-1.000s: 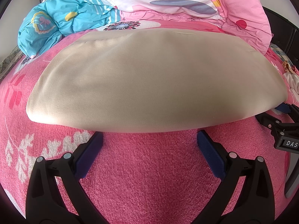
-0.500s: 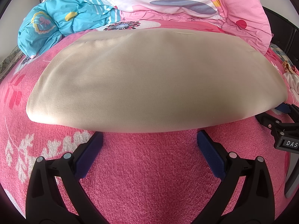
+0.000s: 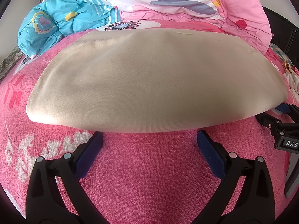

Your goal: Fold large clothes

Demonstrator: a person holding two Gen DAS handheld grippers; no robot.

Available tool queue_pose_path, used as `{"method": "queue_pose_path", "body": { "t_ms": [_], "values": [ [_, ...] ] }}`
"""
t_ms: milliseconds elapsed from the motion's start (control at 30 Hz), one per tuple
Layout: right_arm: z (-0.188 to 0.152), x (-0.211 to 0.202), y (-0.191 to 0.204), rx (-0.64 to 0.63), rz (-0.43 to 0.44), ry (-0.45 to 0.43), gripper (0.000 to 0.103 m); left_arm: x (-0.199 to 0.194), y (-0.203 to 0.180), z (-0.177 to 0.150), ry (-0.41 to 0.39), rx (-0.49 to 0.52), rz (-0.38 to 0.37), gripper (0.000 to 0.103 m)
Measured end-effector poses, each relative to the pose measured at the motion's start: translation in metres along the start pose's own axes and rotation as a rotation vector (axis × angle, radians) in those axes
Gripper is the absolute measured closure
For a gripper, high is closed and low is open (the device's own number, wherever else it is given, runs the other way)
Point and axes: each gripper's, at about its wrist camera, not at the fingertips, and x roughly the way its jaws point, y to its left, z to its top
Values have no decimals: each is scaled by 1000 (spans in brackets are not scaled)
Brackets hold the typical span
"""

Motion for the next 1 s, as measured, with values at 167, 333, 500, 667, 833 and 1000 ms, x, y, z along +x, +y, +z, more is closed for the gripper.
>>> {"method": "queue_pose_path", "body": {
  "t_ms": [167,333,500,667,833,1000],
  "values": [
    [0,0,0,0,0,0,6,-1,0,-2,0,0,0,6],
    [0,0,0,0,0,0,6,1,1,1,0,0,0,6],
    [0,0,0,0,0,0,6,1,1,1,0,0,0,6],
    [0,0,0,0,0,0,6,0,1,-1,-2,0,0,6],
    [0,0,0,0,0,0,6,2,1,0,-2,0,0,6],
    [0,0,0,0,0,0,6,1,1,-1,-2,0,0,6]
  ]
}}
